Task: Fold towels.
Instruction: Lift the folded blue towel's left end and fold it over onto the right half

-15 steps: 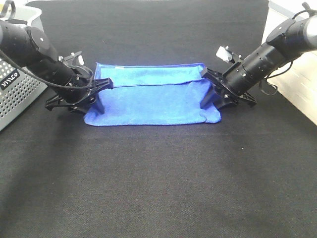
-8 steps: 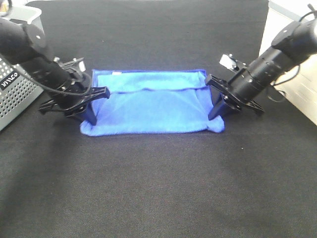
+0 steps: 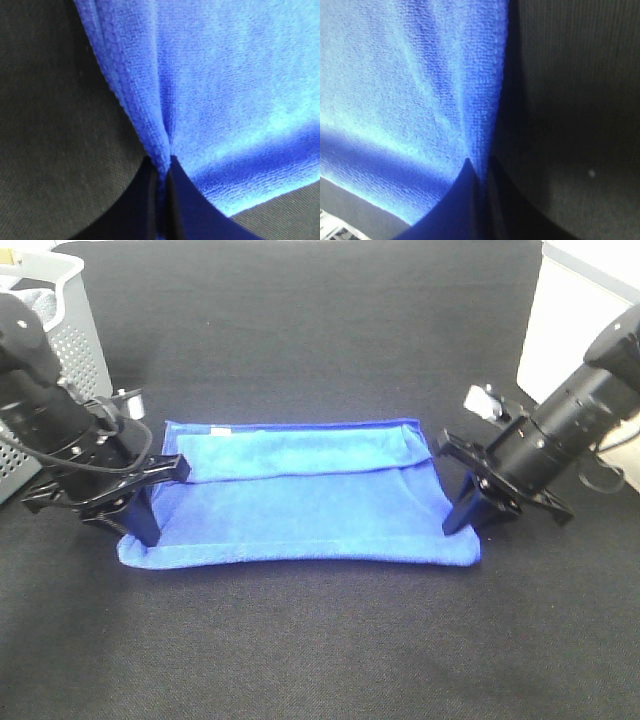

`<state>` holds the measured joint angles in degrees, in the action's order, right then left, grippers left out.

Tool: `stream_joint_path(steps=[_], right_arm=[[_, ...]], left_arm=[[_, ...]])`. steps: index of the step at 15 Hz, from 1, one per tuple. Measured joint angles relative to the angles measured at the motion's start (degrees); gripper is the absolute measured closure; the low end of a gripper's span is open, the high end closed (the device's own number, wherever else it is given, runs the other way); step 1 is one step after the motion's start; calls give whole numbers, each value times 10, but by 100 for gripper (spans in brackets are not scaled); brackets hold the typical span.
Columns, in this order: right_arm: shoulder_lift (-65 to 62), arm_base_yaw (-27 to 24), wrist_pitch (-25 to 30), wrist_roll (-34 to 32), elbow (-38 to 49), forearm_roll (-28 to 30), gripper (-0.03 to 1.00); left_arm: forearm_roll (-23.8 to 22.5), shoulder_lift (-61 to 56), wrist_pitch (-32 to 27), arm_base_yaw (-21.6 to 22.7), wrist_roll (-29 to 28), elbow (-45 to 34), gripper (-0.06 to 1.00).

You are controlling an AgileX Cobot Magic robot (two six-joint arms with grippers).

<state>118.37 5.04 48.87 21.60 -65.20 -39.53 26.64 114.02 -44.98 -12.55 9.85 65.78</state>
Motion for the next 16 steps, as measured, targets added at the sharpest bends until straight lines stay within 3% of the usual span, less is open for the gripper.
stream_joint_path(steps=[3, 8, 12, 16], right_arm=[[-5, 0, -2, 5, -7, -4, 97], [3, 0, -5, -1, -148, 1, 97], [72, 0, 20, -29, -266, 25, 97], [128, 0, 13, -42, -309, 30, 97]], left_arm=[[2, -23, 29, 0, 0, 3, 93], [2, -21, 87, 0, -5, 95, 93], [0, 45, 110, 0, -10, 169, 93], [-3, 99, 154, 0, -17, 209, 93]])
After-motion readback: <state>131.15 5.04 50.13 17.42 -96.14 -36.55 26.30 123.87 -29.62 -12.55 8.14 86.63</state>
